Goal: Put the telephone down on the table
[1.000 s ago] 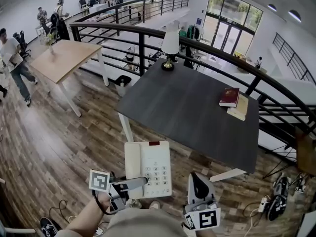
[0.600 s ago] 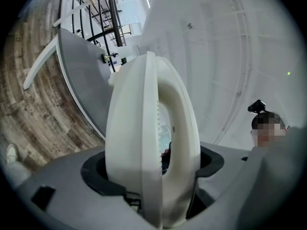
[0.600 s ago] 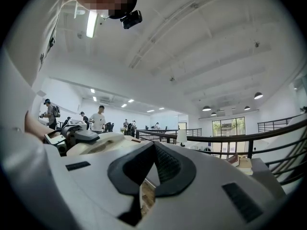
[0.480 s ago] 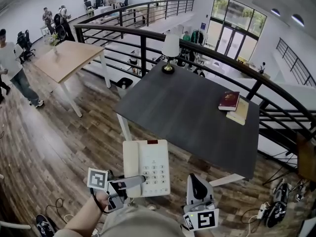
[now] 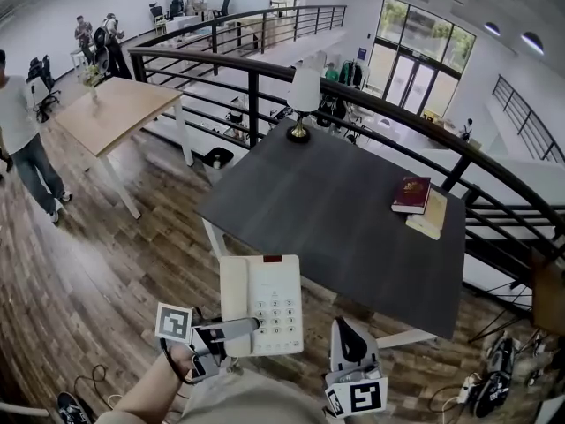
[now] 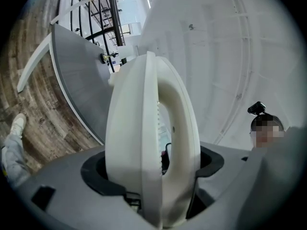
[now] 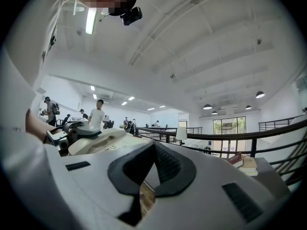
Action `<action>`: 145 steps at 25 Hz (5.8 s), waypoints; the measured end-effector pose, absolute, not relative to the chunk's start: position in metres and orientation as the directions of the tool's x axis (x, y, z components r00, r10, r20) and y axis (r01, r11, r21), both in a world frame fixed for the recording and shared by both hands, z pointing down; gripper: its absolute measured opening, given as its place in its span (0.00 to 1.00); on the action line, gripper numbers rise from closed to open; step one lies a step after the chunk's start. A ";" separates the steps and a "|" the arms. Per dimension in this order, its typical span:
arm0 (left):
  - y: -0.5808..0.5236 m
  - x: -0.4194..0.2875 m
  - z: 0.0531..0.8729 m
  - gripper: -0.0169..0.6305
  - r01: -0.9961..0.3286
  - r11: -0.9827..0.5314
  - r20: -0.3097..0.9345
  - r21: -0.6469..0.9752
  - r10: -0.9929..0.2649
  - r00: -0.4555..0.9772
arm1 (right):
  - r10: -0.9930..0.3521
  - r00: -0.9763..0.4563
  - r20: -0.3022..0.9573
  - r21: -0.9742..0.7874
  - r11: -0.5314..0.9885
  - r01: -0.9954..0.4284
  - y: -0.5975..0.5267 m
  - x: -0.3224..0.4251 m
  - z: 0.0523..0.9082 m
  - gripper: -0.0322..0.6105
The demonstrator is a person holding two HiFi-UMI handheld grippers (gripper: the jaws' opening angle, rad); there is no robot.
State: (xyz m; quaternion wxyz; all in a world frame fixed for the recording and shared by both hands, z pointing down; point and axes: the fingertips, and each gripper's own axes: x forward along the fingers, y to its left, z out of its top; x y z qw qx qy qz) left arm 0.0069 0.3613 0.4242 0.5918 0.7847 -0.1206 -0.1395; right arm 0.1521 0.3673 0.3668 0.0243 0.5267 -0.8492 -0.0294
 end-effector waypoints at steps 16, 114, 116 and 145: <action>0.174 -0.030 0.430 0.65 0.000 -0.241 -0.072 0.971 -0.290 0.954 | -0.906 -0.418 0.067 0.060 0.422 -0.905 0.176 0.106 0.374 0.05; -0.388 0.010 0.668 0.65 0.009 -0.085 -0.035 0.996 -0.316 0.948 | -0.868 -0.380 0.319 -0.080 0.375 -0.924 -0.291 0.088 0.553 0.05; -0.386 0.011 0.667 0.65 0.004 -0.078 -0.028 0.997 -0.314 0.949 | -0.866 -0.384 0.320 -0.087 0.377 -0.922 -0.291 0.085 0.555 0.05; -0.370 -0.023 0.697 0.68 -0.439 0.027 0.417 0.898 -0.366 0.832 | -0.833 -0.426 0.352 -0.178 0.387 -0.905 -0.272 0.078 0.570 0.05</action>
